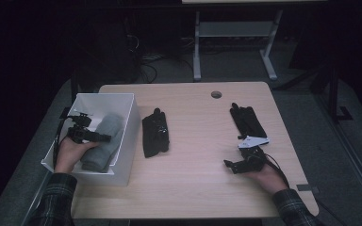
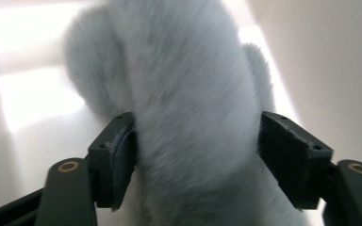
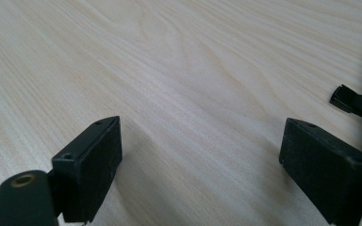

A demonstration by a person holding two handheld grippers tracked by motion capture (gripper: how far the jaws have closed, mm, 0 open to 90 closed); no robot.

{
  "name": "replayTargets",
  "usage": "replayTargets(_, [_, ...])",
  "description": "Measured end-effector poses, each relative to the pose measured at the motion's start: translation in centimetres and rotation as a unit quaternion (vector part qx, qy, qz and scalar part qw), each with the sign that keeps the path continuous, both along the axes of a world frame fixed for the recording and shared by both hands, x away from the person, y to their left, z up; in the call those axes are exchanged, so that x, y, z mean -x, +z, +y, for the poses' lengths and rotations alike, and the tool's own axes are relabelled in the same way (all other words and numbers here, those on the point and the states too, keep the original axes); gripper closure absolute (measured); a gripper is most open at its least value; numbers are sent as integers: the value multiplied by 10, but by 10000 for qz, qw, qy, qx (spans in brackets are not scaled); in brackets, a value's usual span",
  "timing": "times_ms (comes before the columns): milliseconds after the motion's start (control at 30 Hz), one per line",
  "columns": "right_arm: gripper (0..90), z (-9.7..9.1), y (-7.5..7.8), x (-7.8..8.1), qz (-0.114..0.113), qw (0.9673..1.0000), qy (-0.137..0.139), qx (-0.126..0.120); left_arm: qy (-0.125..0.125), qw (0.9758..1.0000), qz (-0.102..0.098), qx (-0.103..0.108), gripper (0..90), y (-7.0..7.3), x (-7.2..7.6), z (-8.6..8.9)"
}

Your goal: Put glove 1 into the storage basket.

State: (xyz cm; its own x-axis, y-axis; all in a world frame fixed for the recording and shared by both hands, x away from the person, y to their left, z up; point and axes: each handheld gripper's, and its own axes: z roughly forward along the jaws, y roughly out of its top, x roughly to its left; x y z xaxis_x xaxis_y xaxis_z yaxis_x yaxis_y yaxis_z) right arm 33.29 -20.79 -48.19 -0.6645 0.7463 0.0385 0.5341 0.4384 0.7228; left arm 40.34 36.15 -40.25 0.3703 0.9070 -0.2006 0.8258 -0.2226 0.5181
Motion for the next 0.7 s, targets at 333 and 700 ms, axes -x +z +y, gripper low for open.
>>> replayTargets(333, [135, 0, 0, 0, 0, 10000, -2, 0, -175, 9977, -632, 154, 259, 50, 4, -13])
replayTargets(700, [135, 0, 0, 0, 0, 10000, -2, 1, -943, 9905, -956, 298, 185, 85, 12, -69])
